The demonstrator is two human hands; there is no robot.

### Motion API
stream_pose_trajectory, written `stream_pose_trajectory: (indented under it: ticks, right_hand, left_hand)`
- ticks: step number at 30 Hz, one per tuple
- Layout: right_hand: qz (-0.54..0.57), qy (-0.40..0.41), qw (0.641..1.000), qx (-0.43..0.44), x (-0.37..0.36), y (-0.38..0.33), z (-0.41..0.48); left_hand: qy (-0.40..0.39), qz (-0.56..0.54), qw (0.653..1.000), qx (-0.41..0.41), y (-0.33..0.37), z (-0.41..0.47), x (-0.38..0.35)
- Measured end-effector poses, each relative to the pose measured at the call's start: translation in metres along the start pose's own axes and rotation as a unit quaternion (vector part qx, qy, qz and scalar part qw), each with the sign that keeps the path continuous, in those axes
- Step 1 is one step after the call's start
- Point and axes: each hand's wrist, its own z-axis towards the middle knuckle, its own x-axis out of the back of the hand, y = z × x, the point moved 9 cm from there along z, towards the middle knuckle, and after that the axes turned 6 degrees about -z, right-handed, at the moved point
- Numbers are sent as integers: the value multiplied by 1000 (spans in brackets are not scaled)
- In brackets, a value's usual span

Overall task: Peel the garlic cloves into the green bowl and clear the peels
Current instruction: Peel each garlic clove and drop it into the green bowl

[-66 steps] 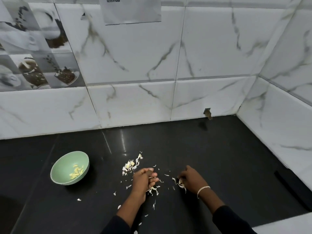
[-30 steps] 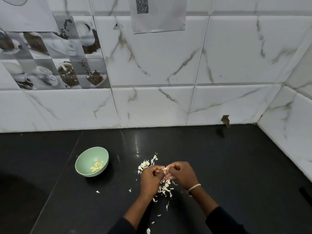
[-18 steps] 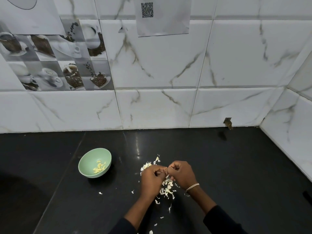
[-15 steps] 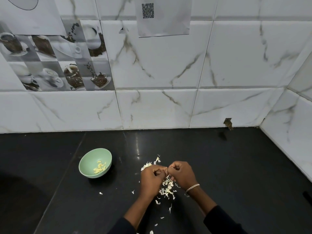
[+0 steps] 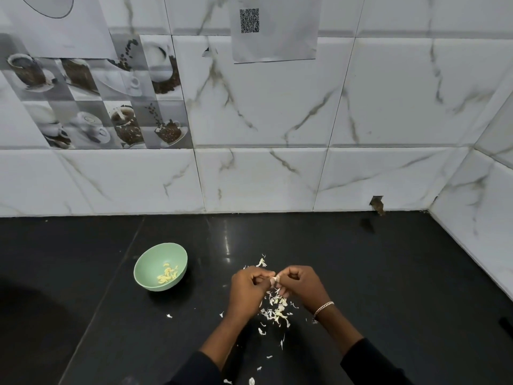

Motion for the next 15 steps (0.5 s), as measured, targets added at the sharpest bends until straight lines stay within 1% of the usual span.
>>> stream_pose_trajectory:
  ticks: [2,5,12,15]
  right_hand:
    - [-26,-12,1000,5,0,-1,0]
    - [-65,-12,998,22,1,-7,0]
    - [-175,-37,983,37,-2,-15,0]
    - [-195,-11,979,49,-1,-18,1]
  left_hand:
    - [-3,49,999,-16,0,1,1]
    - [-1,75,997,-22,-1,1,0]
    - [2,75,997,-22,0,0,2]
    - [-7,62,998,-15,1,0,1]
